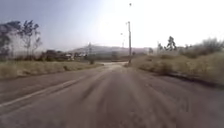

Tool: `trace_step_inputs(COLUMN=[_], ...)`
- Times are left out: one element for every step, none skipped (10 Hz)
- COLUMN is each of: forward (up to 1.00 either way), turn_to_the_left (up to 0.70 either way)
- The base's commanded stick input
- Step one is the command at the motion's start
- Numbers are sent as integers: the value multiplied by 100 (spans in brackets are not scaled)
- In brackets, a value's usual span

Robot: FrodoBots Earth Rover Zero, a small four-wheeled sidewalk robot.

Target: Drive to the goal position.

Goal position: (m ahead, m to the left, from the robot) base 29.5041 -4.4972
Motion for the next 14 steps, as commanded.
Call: trace_step_inputs(forward=[100, 100, 100, 100, 100, 100, 100, 100, 100, 100, 100, 100, 100, 100], turn_to_the_left=[0, 0, 0, 0, 0, 0, 0, 0, 0, 0, 0, 0, 0, 0])
